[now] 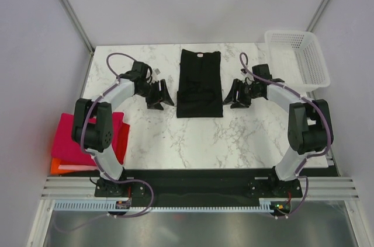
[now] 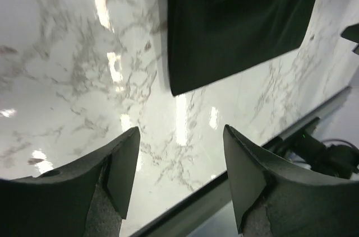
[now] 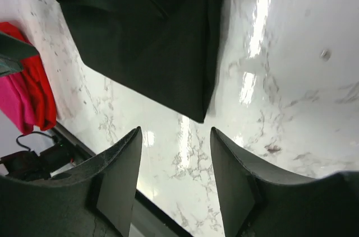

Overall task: Fold and stack the t-shirts
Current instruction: Fold the tshirt

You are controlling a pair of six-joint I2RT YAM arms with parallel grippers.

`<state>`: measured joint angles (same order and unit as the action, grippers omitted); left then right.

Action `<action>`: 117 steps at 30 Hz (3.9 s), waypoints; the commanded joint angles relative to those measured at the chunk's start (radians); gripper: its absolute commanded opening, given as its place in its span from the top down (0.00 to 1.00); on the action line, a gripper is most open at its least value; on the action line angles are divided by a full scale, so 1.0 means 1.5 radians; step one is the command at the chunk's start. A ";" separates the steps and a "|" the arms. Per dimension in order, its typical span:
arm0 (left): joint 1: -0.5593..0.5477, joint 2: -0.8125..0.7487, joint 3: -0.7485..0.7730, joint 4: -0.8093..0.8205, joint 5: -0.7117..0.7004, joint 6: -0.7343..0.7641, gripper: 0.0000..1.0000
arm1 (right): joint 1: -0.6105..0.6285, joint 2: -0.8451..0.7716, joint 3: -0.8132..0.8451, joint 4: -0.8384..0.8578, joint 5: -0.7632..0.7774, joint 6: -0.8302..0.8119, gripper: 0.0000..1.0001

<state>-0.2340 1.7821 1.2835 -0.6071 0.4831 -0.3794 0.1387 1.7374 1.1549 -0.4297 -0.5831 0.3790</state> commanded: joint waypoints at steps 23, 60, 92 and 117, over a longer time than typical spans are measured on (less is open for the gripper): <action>0.005 0.163 -0.045 0.088 0.208 -0.117 0.42 | 0.003 0.126 -0.070 0.105 -0.083 0.120 0.44; -0.015 -0.067 -0.052 0.055 0.254 -0.140 0.98 | -0.012 -0.181 -0.147 0.001 -0.167 0.077 1.00; -0.019 0.329 0.525 0.079 -0.045 0.136 0.34 | -0.060 0.292 0.388 0.238 -0.150 0.091 0.35; -0.006 0.479 0.458 0.102 0.199 -0.036 0.38 | -0.028 0.430 0.393 0.252 -0.151 0.105 0.39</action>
<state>-0.2321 2.4588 2.0212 -0.5083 0.6270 -0.3378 0.0860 2.3657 1.7012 -0.0750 -0.8043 0.5392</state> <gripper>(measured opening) 0.630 0.611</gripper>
